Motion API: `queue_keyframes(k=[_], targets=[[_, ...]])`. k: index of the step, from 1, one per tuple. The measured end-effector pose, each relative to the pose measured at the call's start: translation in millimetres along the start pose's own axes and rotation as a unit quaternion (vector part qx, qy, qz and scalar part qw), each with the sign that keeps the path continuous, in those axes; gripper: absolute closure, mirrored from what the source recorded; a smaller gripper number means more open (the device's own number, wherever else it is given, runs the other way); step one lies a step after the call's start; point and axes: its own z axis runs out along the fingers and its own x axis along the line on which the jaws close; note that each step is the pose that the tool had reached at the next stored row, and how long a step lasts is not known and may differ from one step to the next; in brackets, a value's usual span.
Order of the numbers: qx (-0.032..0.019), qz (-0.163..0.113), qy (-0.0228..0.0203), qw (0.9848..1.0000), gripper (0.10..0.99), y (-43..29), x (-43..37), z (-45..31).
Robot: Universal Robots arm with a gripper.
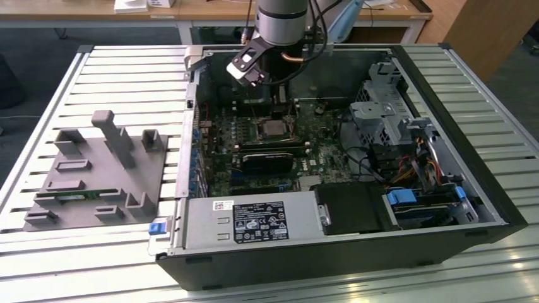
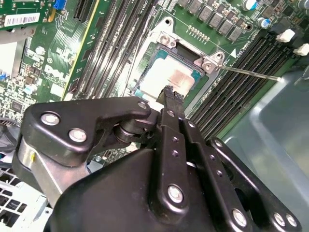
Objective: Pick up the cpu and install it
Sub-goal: 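Close the cpu cover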
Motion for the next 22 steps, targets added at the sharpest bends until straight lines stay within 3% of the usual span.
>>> queue_keyframes(k=[4, 14, 22], targets=[[0.0000, 0.000, 0.0000, 1.0000, 0.980, 0.2, -0.3, -7.9], [0.0000, 0.000, -0.0003, 1.0000, 0.980, 1.0, -1.7, -42.0], [0.0000, 0.000, -0.0009, 1.0000, 0.980, 0.6, -6.2, -43.0]])
